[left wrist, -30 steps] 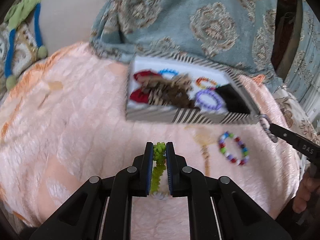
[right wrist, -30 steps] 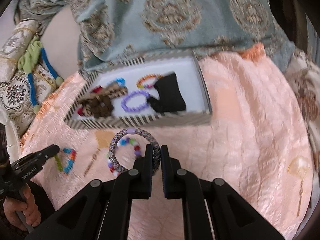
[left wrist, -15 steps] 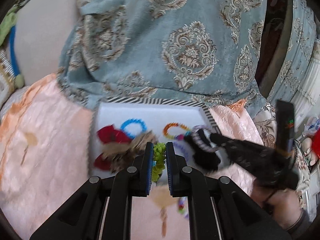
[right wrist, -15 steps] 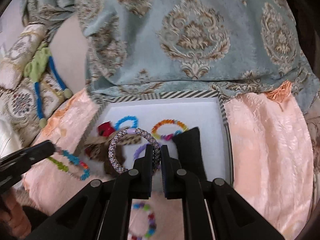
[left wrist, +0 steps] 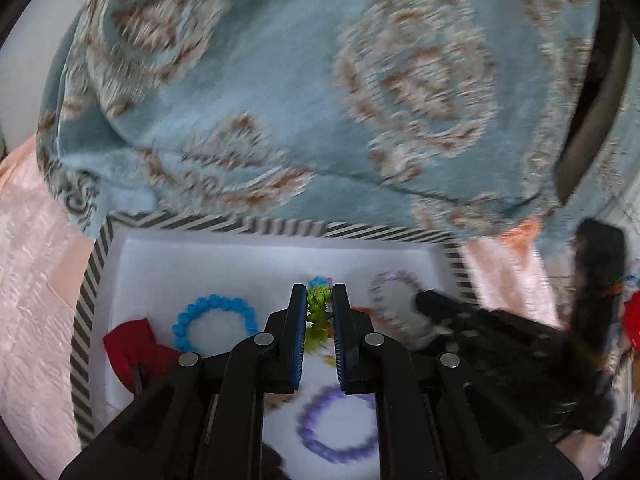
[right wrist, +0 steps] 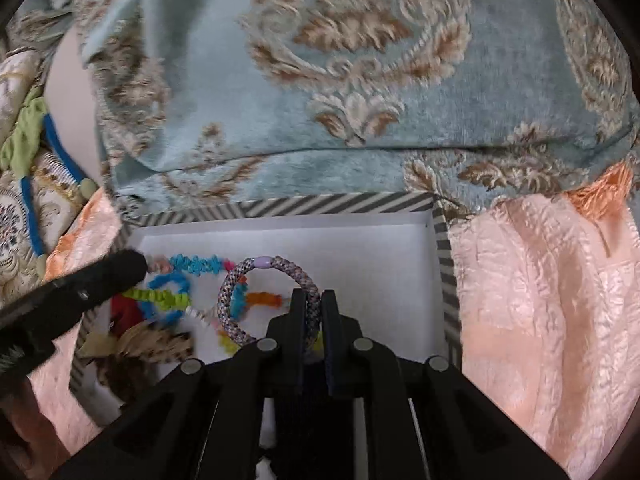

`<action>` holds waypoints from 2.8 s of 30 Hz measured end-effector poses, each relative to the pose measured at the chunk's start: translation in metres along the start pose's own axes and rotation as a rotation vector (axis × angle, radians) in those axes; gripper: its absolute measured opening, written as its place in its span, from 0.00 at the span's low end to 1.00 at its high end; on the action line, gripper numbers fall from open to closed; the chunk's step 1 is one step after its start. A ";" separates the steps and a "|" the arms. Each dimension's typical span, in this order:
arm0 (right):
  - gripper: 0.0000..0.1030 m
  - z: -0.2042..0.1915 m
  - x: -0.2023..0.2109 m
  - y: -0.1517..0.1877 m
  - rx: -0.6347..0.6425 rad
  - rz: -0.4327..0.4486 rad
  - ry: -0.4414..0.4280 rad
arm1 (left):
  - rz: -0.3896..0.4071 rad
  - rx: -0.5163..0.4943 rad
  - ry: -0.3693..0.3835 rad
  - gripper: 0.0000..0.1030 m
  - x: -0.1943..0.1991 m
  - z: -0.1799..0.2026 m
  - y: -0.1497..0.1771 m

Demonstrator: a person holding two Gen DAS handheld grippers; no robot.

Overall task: Organize jewelry
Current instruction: 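Open the left gripper to drop the green bracelet while the right drops the grey bracelet, then grasp the multicolor bead bracelet with both grippers side by side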

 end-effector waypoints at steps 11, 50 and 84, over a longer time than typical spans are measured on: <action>0.26 0.007 -0.013 0.001 0.010 -0.032 0.059 | -0.020 0.034 -0.084 0.03 -0.005 -0.029 0.012; 0.28 -0.085 0.088 0.183 0.082 -0.125 -0.080 | -0.196 -0.209 -0.022 0.12 0.064 -0.001 0.199; 0.08 -0.111 0.137 0.153 0.225 0.102 -0.037 | -0.025 -0.206 0.006 0.00 0.113 -0.006 0.161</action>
Point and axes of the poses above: each gripper's, at about its wrist camera, not at the fingertips, and x roughly against the way its jaws point, z to its right, y to its underside, the point moved 9 cm from there along -x, roughly the way its jaws point, and after that the axes turned 10 degrees about x, right-handed, at the moved point
